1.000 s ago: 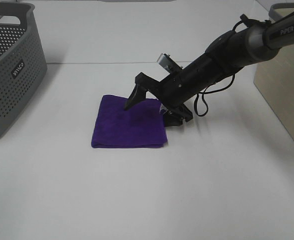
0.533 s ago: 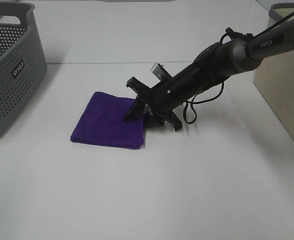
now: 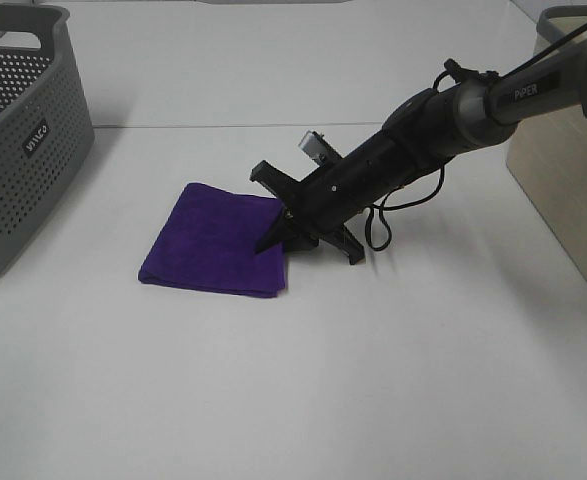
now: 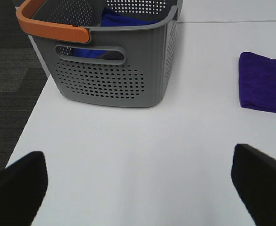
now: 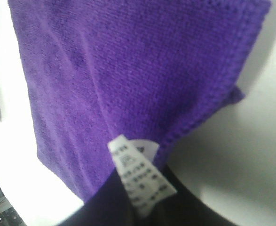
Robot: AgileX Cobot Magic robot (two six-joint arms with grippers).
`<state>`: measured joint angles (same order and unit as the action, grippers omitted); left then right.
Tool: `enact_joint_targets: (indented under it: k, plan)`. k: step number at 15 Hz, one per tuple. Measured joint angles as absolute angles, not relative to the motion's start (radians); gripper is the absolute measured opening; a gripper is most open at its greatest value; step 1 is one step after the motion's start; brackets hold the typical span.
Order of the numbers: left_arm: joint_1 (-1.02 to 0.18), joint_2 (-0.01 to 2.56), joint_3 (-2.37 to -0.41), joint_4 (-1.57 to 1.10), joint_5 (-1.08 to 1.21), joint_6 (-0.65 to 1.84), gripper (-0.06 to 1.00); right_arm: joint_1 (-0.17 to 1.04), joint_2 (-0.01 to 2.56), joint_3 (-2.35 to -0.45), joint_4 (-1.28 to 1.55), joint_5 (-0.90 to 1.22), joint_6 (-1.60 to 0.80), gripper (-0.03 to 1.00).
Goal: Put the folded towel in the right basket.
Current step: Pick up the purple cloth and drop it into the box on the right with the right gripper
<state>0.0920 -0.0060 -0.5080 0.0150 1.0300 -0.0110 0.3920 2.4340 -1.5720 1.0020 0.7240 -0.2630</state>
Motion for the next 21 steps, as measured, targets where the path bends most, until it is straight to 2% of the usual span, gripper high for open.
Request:
enact_joint_targets:
  k: [5,10,13,14,17,18,21]
  plan:
    - [0.092,-0.006,-0.508,0.015,1.03,-0.011,0.99,0.392,2.327,-1.553,0.842,0.722,-0.264,0.05]
    - [0.092,-0.006,-0.508,0.015,1.03,-0.011,0.99,0.391,2.01,-1.552,0.718,0.758,-0.244,0.05]
    - [0.092,-0.006,-0.508,0.015,1.03,-0.011,0.99,0.391,1.854,-1.616,0.479,0.823,-0.157,0.05]
    - [0.092,-0.006,-0.508,0.015,1.03,-0.011,0.99,0.366,1.792,-1.742,0.263,0.874,-0.071,0.05]
    - [0.092,-0.006,-0.508,0.015,1.03,-0.011,0.99,0.22,1.769,-1.949,0.04,0.926,0.021,0.05]
    - [0.092,-0.006,-0.508,0.015,1.03,-0.011,0.99,0.192,1.769,-1.967,0.018,0.927,0.027,0.05]
    - [0.092,-0.006,-0.508,0.015,1.03,-0.011,0.99,-0.02,1.768,-2.01,-0.006,0.934,0.046,0.05]
